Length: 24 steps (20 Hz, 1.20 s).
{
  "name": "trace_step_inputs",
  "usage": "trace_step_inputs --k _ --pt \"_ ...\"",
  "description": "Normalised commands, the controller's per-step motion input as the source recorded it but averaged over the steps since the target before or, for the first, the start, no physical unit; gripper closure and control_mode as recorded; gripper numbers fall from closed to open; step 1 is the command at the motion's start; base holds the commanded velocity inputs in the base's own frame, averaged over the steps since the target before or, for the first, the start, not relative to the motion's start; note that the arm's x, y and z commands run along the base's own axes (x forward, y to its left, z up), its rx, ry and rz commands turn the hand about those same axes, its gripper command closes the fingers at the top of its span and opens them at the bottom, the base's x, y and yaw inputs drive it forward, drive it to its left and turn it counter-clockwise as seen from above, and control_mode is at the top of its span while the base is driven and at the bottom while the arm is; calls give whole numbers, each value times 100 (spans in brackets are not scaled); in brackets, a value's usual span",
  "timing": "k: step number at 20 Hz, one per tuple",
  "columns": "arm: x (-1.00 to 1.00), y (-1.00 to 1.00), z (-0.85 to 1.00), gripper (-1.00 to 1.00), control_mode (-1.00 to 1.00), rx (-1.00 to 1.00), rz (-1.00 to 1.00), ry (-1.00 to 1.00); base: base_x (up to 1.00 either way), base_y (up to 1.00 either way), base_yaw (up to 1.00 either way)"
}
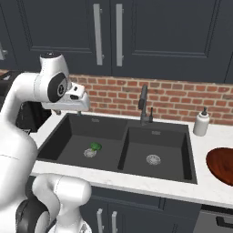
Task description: Pick the broccoli from the sink and place it in the bowl. Then pick the bowl and place it in the microwave. Then close the microwave door and press the start button.
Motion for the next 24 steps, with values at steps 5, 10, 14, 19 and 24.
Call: trace_step_inputs --k 5,10,14,19,24 --pt "-100 3 -19 -100 -100 -2 0 -15 0 0 0" --pt "-63 32 -44 -100 -100 -8 1 -13 0 0 0" --pt "1 47 -31 -100 -100 -11 11 0 0 0 0" --pt "24 32 -24 -100 -100 -9 13 0 0 0 0" --pt "49 8 -12 -100 -100 -2 13 12 0 0 0"
